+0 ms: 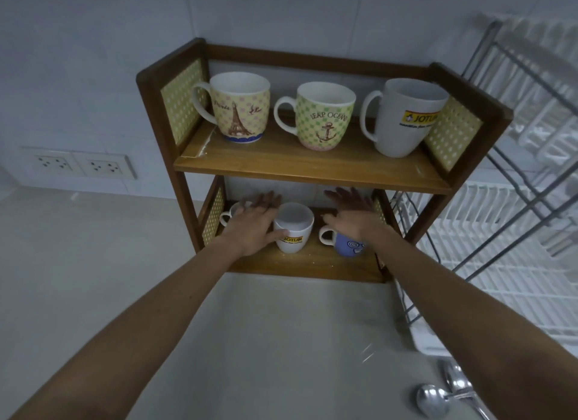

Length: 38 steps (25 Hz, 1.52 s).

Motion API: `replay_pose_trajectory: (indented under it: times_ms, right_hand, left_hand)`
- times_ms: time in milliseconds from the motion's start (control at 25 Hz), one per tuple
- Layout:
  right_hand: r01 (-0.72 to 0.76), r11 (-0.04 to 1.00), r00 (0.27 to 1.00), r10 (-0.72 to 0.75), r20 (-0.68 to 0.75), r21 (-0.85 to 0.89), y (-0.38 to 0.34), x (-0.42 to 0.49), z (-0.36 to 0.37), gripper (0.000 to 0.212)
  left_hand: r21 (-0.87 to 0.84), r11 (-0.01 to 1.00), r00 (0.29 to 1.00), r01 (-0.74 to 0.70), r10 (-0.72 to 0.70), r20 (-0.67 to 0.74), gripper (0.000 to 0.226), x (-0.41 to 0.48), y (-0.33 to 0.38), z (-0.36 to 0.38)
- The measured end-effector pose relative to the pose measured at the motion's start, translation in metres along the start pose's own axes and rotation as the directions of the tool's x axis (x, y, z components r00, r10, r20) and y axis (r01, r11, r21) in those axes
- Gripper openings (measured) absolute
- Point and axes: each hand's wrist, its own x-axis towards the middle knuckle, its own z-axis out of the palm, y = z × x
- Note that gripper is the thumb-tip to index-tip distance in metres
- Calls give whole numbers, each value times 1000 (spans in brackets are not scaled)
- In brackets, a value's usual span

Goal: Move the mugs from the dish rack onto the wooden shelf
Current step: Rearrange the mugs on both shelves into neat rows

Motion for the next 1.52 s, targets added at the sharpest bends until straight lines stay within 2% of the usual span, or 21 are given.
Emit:
replay_pose_trajectory:
  times_ms: [80, 160, 280, 480, 600, 680, 760, 800, 840, 880, 920, 960, 1000, 1040, 1080, 1120, 1200, 1320, 1520]
  right_hand:
    - [-68, 994, 994, 75, 76, -85, 19, -7, -2, 63]
    - [-22, 998, 988, 31, 154, -62, 25, -13, 2, 49]
    - [25, 997, 986, -12, 167, -73, 21, -19, 2, 37]
    - [-12, 996, 981, 29, 190, -90, 15, -32, -4, 44]
    - [-91, 996, 970, 93, 223, -20, -7, -50, -21, 61]
    - [-148, 985, 974, 130, 185, 88, -25, -76, -47, 66]
    - [-42, 979, 999, 39, 18, 201, -34, -112, -81, 42]
    - [1, 966, 998, 17, -67, 258, -37, -132, -104, 29]
    - [31, 953, 986, 21, -166, 303, -40, -147, -127, 27]
    - [62, 947, 950, 41, -310, 315, -41, -155, -150, 27]
    - [96, 951, 883, 55, -465, 295, -40, -155, -172, 26]
    - [118, 958, 817, 56, -573, 262, -36, -147, -194, 23]
    - [123, 965, 795, 44, -605, 232, -33, -135, -213, 25]
    - [93, 975, 832, 35, -554, 202, -28, -122, -228, 38]
    - [28, 989, 903, 37, -429, 145, -22, -107, -242, 54]
    - [-41, 998, 961, 52, -271, 45, -20, -89, -247, 68]
    - [-81, 978, 994, 67, -83, -190, -15, -70, -249, 80]
    - [-63, 960, 995, 41, -86, -272, -3, -55, -244, 77]
    - [-43, 954, 994, 10, -112, -296, -1, -54, -243, 82]
  left_hand:
    - [-3, 1000, 1000, -15, 15, 1, 81, 8, 21, 8]
    - [15, 1000, 1000, 23, -23, 20, 79, 16, 33, 16]
    - [35, 998, 998, 51, -52, 39, 78, 21, 36, 20]
    - [91, 995, 994, 41, -50, 96, 82, 21, 38, 7]
    - [75, 997, 981, 36, -50, 189, 90, 6, 52, -18]
    - [-19, 1000, 966, -22, 26, 258, 92, -15, 65, -40]
    - [-202, 977, 954, -62, 118, 277, 79, -40, 66, -78]
    - [-284, 956, 958, -74, 148, 246, 68, -52, 64, -102]
    - [-329, 938, 971, -104, 168, 172, 55, -62, 63, -128]
    - [-347, 926, 983, -146, 175, 54, 45, -69, 64, -153]
    - [-342, 920, 980, -194, 168, -105, 38, -70, 66, -175]
    - [-300, 922, 946, -244, 159, -282, 37, -66, 69, -193]
    - [-235, 932, 891, -277, 157, -425, 40, -59, 75, -206]
    - [-157, 948, 846, -277, 164, -507, 47, -49, 82, -216]
    - [-92, 968, 845, -234, 156, -512, 56, -36, 89, -225]
    - [-46, 988, 892, -147, 112, -437, 67, -19, 92, -228]
    - [94, 995, 972, 18, 5, -236, 84, 8, 95, -231]
    - [216, 971, 987, 103, -73, -142, 91, 33, 87, -228]
    - [206, 974, 989, 93, -66, -135, 92, 39, 78, -222]
